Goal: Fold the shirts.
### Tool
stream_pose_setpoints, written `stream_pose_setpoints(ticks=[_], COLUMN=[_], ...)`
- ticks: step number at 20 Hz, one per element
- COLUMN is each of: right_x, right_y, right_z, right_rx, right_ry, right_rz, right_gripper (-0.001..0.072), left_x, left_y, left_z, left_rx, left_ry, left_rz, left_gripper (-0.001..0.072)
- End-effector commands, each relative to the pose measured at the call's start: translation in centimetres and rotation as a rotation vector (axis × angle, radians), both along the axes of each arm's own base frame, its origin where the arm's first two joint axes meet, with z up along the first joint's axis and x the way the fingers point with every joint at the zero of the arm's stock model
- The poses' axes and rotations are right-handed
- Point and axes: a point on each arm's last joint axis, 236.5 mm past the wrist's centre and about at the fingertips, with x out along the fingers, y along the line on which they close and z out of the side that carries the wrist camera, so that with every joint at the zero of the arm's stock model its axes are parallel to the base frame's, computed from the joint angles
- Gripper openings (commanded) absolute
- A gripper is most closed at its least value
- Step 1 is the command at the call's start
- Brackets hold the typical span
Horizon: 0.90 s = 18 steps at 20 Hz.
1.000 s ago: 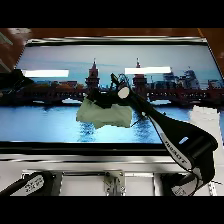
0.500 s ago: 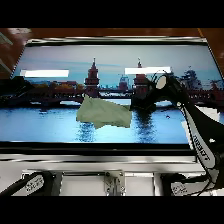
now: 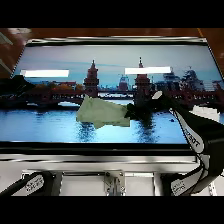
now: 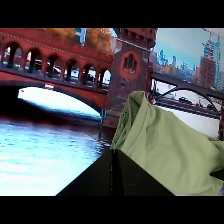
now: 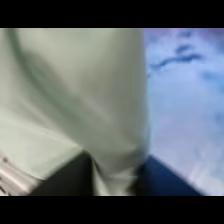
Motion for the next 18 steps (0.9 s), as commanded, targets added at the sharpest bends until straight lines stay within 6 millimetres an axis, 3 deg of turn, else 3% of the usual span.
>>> stream_pose_setpoints(ticks=[1,3,4,6,8,11,13,15,18], right_x=[3.3,5.0,5.9,8.1,9.5,8.6,6.4,3.2,-1.6], right_y=[2.1,2.7,2.0,-1.3,-7.3,-18.8,-26.6,-33.6,-40.3], right_z=[1.7,5.2,7.8,13.8,20.2,26.1,27.9,28.3,26.9], right_rx=[0.133,0.220,0.245,0.255,0.224,0.068,-0.056,-0.171,-0.280], right_ry=[-0.110,-0.221,-0.276,-0.389,-0.476,-0.539,-0.543,-0.513,-0.419], right_rz=[-0.069,-0.008,0.016,0.001,-0.094,-0.285,-0.452,-0.594,-0.717], right_gripper=[0.0065,0.0061,0.0061,0.0062,0.0062,0.0062,0.0062,0.0062,0.0062], left_x=[0.2,0.3,0.3,0.4,0.6,0.6,0.5,0.3,0.0], left_y=[-0.7,-1.1,-1.3,-1.7,-1.7,-1.7,-1.8,-1.9,-2.2], left_z=[0.6,1.0,1.2,1.6,1.7,1.8,1.7,1.6,1.4], left_rx=[-0.045,-0.066,-0.080,-0.105,-0.109,-0.109,-0.109,-0.105,-0.109], left_ry=[-0.015,-0.022,-0.027,-0.036,-0.044,-0.046,-0.043,-0.038,-0.023], left_rz=[-0.003,-0.006,-0.007,-0.010,-0.005,-0.005,-0.010,-0.023,-0.036], left_gripper=[0.0041,0.0041,0.0041,0.0041,0.0041,0.0041,0.0041,0.0041,0.0041])
